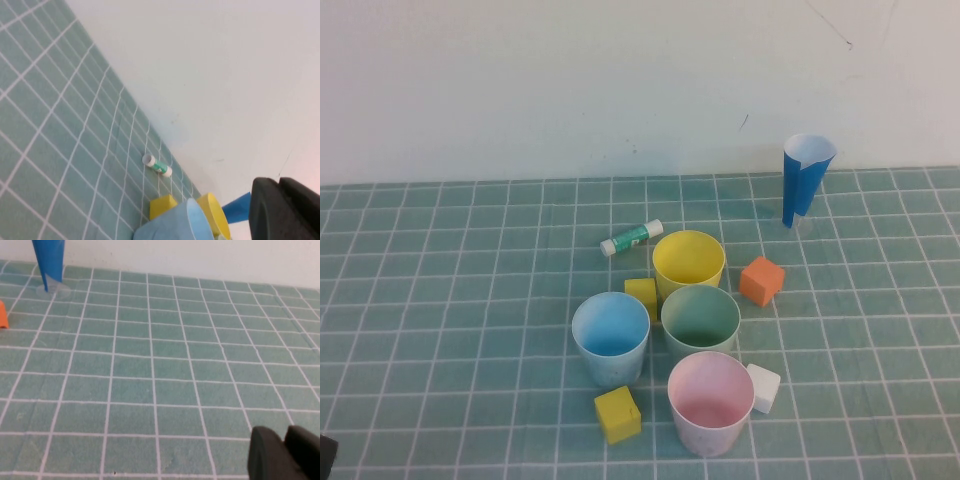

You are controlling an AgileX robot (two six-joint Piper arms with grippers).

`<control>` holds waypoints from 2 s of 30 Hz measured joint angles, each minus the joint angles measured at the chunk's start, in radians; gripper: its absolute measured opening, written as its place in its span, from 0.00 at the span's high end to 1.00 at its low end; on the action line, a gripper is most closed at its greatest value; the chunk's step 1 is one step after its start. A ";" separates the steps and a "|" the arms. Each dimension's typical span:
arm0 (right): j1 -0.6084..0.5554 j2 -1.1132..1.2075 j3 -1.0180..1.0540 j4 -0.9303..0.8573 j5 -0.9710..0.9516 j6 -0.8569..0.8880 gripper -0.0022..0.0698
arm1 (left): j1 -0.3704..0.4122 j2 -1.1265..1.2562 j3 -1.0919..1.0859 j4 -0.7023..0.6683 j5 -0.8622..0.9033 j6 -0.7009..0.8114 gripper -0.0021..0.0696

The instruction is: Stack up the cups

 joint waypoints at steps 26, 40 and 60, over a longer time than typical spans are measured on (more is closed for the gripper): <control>0.000 0.000 0.000 0.000 0.000 0.000 0.87 | -0.046 0.726 -0.725 0.525 0.743 0.473 0.97; 0.000 0.000 0.000 0.000 0.000 0.000 0.87 | -0.357 1.281 -1.116 0.628 0.808 0.489 0.97; 0.000 0.000 0.000 0.000 0.000 0.000 0.87 | -0.426 1.719 -1.371 0.759 0.857 0.426 0.97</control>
